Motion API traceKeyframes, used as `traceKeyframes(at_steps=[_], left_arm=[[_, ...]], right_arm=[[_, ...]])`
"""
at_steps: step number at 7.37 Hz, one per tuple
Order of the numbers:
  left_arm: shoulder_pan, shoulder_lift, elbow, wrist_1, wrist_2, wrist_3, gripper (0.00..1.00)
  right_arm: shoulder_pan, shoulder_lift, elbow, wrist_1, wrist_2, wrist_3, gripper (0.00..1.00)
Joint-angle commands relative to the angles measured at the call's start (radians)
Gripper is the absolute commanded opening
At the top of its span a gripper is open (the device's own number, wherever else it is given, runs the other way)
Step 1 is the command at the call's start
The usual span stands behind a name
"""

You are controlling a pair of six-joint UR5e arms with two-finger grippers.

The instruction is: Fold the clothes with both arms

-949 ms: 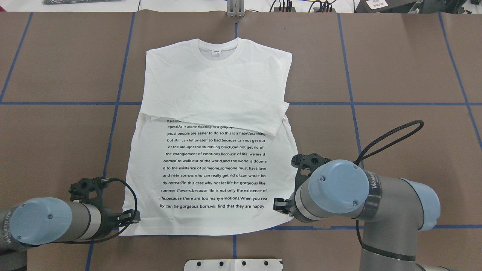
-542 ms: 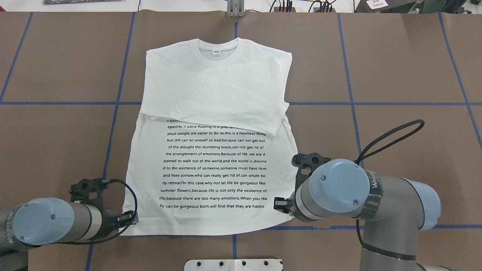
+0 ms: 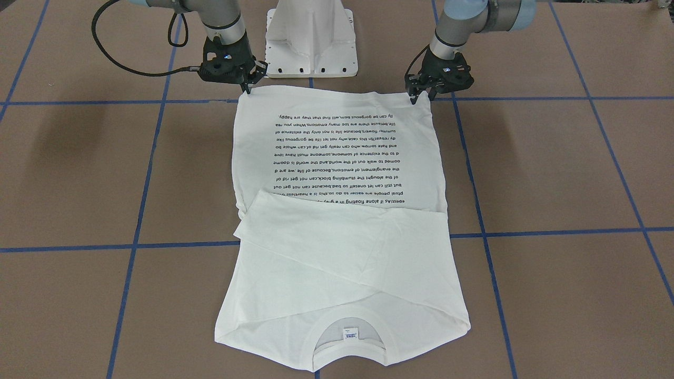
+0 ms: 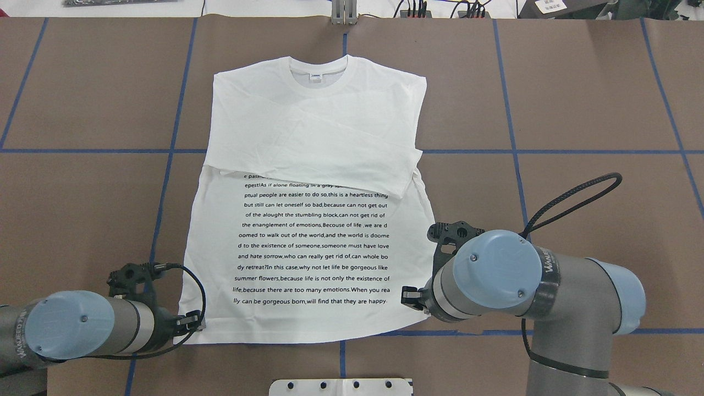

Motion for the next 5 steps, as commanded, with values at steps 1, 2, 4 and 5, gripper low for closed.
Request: traceKeyframes(at_steps=[1, 2, 4, 5], left_arm=[[0.001, -0.012, 0.002, 0.018, 0.0, 0.0, 0.56], [0.001, -0.01, 0.002, 0.018, 0.0, 0.0, 0.51], [0.001, -0.013, -0.001, 0.018, -0.003, 0.0, 0.35], [0.001, -0.013, -0.006, 0.018, -0.005, 0.0, 0.23]], right_arm=[[0.002, 0.0, 0.0, 0.0, 0.002, 0.001, 0.0], [0.003, 0.0, 0.002, 0.0, 0.002, 0.0, 0.0], [0.007, 0.0, 0.0, 0.0, 0.002, 0.0, 0.0], [0.008, -0.001, 0.0, 0.0, 0.002, 0.0, 0.0]])
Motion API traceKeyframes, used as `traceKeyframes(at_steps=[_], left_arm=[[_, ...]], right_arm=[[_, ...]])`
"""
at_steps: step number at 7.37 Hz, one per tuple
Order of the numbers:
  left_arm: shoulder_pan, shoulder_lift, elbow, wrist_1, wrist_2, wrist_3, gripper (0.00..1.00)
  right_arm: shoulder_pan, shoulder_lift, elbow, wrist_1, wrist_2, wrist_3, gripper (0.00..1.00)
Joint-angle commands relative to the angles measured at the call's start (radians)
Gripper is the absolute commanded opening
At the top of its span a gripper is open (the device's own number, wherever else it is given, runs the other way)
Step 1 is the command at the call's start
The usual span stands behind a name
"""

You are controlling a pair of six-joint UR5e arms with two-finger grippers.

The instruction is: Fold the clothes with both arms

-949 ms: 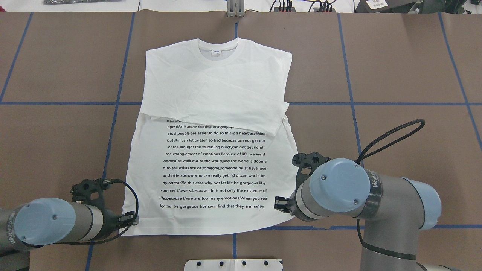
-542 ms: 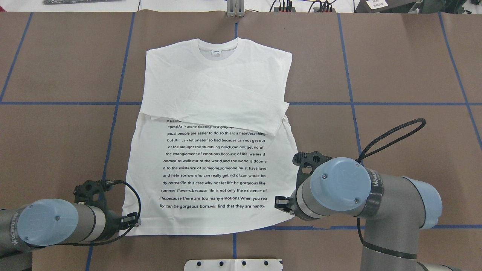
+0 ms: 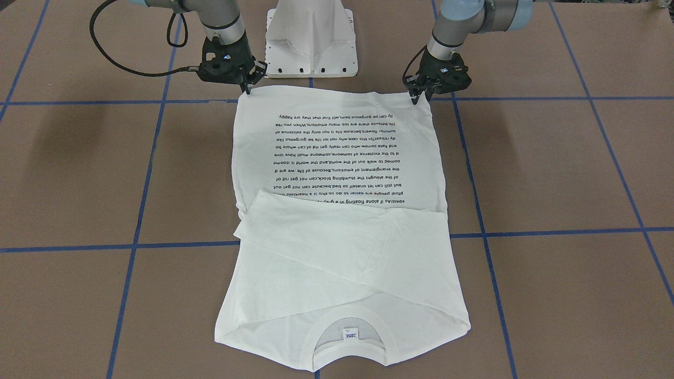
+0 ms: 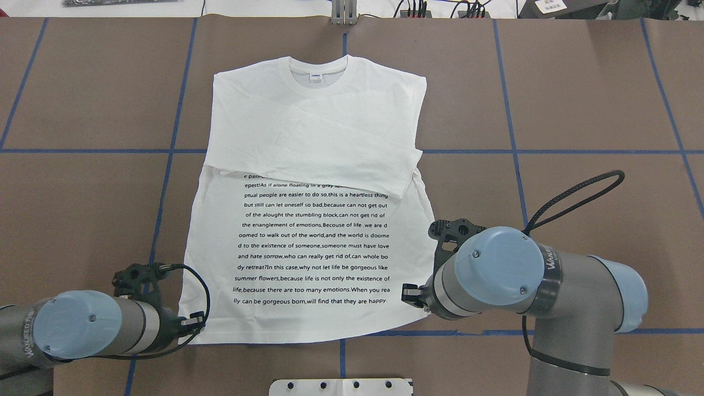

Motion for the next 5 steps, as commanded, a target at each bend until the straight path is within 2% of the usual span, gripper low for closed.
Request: traceKeyframes(at_steps=[1, 4, 5], left_arm=[[0.0, -0.001, -0.008, 0.002, -0.002, 0.0, 0.17], [0.0, -0.001, -0.043, 0.009, -0.005, 0.003, 0.0], [0.0, -0.01, -0.09, 0.072, -0.038, 0.011, 0.0]], right_arm=[[0.002, -0.003, 0.0, 0.0, 0.0, 0.0, 0.0], [0.025, -0.003, 0.003, 0.0, 0.021, -0.013, 0.0], [0.049, -0.01, 0.026, 0.0, 0.058, -0.02, 0.0]])
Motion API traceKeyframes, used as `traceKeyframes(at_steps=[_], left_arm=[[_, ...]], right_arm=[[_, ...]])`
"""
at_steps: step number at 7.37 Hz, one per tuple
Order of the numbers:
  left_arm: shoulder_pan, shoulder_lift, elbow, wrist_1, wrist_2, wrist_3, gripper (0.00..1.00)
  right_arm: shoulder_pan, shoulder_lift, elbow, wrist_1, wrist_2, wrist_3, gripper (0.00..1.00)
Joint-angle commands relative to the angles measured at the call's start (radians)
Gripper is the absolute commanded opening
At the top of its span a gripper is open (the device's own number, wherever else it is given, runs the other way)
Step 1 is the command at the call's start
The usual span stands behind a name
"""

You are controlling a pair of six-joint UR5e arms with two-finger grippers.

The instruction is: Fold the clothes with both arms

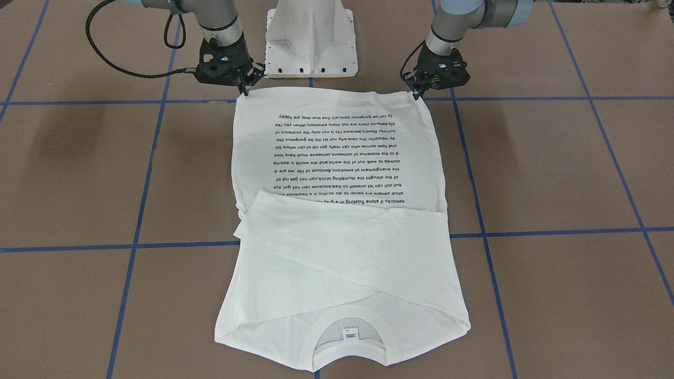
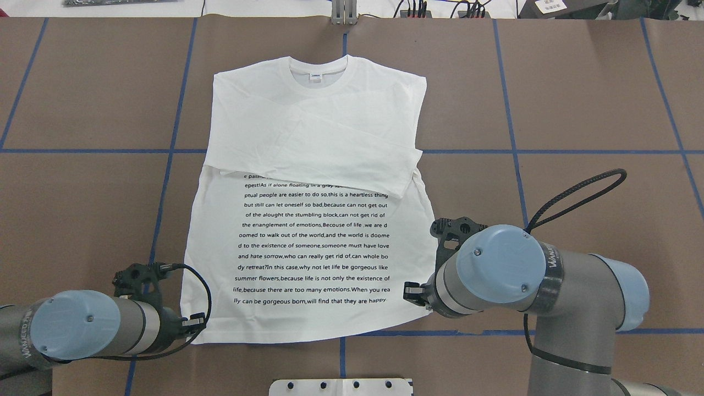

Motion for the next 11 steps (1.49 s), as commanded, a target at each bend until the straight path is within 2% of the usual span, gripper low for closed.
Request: traceKeyframes(at_steps=[1, 2, 5, 8, 10, 11], left_arm=[[-0.002, -0.037, -0.102, 0.135, -0.085, 0.006, 0.0], [-0.002, -0.059, -0.144, 0.21, -0.092, 0.006, 0.0], [0.0, -0.056, -0.198, 0.225, -0.092, 0.01, 0.0], [0.055, -0.056, -0.334, 0.305, -0.137, 0.008, 0.0], [0.093, -0.056, -0.377, 0.323, -0.181, -0.004, 0.0], [0.084, -0.056, -0.384, 0.325, -0.188, -0.004, 0.0]], right_arm=[[0.056, -0.016, 0.026, 0.0, 0.082, -0.025, 0.0], [0.077, -0.043, 0.055, 0.0, 0.121, -0.052, 0.0], [0.079, -0.195, 0.175, 0.0, 0.15, -0.12, 0.0], [0.081, -0.254, 0.236, -0.001, 0.282, -0.12, 0.0], [0.084, -0.31, 0.288, -0.001, 0.379, -0.12, 0.0], [0.1, -0.308, 0.29, -0.001, 0.387, -0.12, 0.0]])
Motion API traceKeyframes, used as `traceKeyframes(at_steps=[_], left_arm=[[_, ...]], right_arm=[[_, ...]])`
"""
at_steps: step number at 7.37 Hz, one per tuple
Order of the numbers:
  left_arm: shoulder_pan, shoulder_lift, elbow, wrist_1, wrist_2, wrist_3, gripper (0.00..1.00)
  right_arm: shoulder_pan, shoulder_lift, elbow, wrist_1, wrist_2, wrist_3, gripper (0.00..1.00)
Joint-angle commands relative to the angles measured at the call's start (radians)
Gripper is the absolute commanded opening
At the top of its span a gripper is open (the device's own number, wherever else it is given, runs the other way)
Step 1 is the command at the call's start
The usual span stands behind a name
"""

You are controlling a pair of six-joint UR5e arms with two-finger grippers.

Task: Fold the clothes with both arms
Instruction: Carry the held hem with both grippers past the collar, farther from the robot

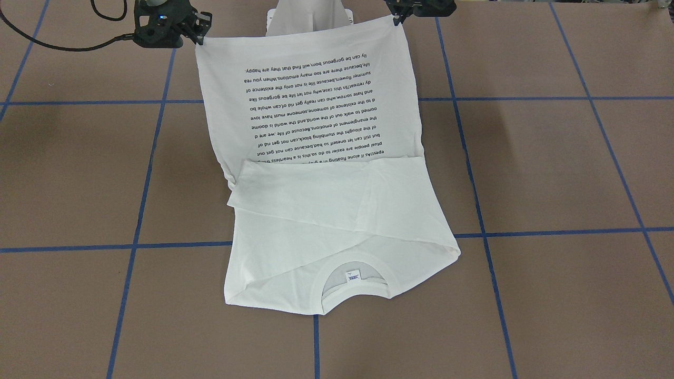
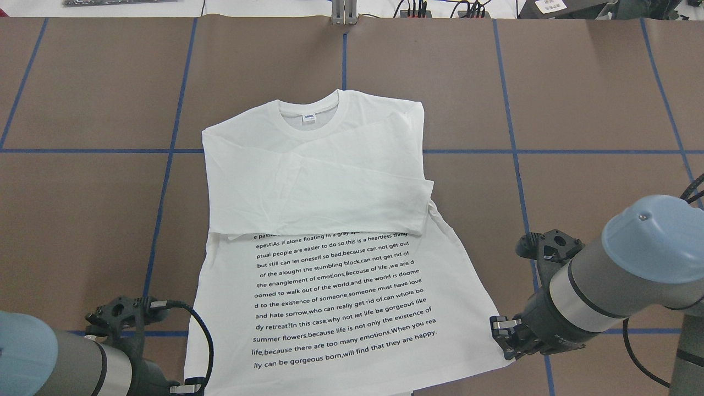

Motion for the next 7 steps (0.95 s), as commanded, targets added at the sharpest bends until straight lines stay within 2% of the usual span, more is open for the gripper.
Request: traceKeyframes(at_steps=[1, 4, 5, 6, 7], left_arm=[[-0.023, 0.0, -0.019, 0.009, -0.017, -0.002, 0.0], [-0.198, -0.046, -0.005, 0.066, -0.019, 0.052, 0.0], [-0.283, -0.101, 0.014, 0.125, -0.023, 0.14, 0.0], [-0.375, -0.205, 0.062, 0.225, -0.072, 0.218, 0.0], [-0.45, -0.315, 0.153, 0.291, -0.088, 0.26, 0.0]], right_arm=[[0.023, 0.008, 0.002, 0.001, 0.022, -0.002, 0.0], [0.195, 0.194, -0.126, 0.0, 0.025, -0.049, 0.0], [0.271, 0.215, -0.169, 0.0, 0.034, -0.125, 0.0], [0.346, 0.217, -0.199, -0.002, 0.068, -0.218, 0.0], [0.415, 0.228, -0.241, 0.001, 0.12, -0.245, 0.0]])
